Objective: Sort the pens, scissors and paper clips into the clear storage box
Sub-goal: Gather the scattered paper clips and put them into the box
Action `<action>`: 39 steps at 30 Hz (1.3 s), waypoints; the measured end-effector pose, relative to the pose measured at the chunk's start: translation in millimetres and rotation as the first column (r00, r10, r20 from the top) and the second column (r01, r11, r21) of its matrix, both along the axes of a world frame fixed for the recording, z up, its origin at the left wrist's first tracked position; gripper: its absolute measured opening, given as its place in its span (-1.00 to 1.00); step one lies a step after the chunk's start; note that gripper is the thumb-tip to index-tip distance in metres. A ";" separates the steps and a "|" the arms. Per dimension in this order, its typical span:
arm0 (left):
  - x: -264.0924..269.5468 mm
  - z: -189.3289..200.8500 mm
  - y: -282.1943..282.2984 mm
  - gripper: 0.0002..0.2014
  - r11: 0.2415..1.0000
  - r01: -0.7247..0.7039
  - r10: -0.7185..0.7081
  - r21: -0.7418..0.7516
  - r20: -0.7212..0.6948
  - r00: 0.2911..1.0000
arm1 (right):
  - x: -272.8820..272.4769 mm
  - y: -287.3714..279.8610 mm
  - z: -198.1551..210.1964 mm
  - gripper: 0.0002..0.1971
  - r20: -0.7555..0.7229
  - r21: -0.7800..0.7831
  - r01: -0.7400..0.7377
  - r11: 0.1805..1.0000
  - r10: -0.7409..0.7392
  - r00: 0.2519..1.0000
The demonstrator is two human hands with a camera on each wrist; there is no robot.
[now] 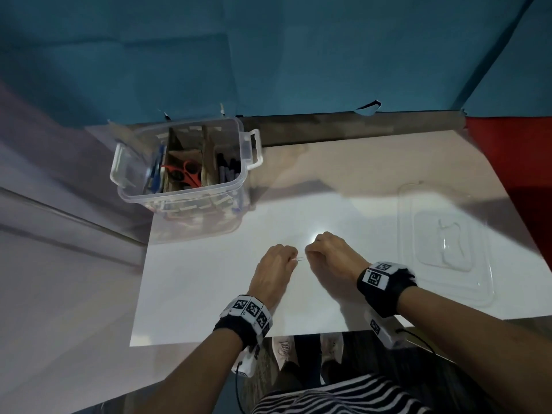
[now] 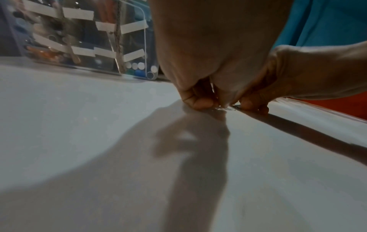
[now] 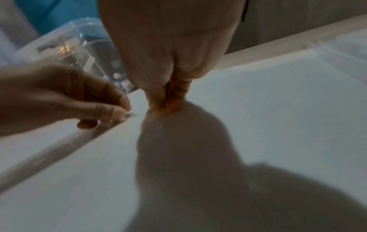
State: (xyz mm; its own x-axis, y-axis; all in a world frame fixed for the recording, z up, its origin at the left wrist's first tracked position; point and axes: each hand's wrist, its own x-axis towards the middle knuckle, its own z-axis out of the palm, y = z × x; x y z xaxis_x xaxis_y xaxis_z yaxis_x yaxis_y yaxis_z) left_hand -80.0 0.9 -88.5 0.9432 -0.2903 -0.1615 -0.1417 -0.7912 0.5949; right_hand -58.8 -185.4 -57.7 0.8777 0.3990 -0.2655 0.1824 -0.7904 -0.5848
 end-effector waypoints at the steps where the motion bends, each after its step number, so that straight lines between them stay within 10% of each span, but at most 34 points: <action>1: -1.6 1.2 -1.6 -0.74 1.000 -0.001 0.001 0.007 0.010 1.000 | -0.5 -1.0 -1.7 -0.64 -0.037 0.009 0.019 1.000 -0.019 0.999; 10: -20.4 -1.9 -7.8 -0.90 0.984 0.075 -0.092 0.161 0.102 0.990 | -21.5 -6.3 -26.4 -0.79 0.221 0.002 0.068 0.998 -0.066 0.973; 14: -37.0 -5.4 0.4 -0.52 0.895 0.289 -0.354 0.340 0.148 0.923 | -35.4 -16.7 -26.6 -0.79 0.089 -0.082 -0.123 0.989 0.130 0.987; 21: -80.3 -13.7 14.6 -0.57 0.857 0.392 -0.491 0.335 0.296 0.820 | -80.2 -32.5 -22.6 -0.84 0.311 -0.331 -0.361 0.872 0.462 0.831; 28: -96.3 -9.9 18.5 -0.39 0.811 0.435 -0.554 0.391 0.272 0.787 | -105.2 -39.8 -10.6 -0.56 0.188 -0.282 -0.573 0.770 0.630 0.754; 39: -116.6 -21.2 10.8 -0.93 0.843 0.477 -0.537 0.248 0.418 0.732 | -129.1 -39.4 -43.0 -0.81 0.406 -0.324 -0.577 0.750 0.661 0.631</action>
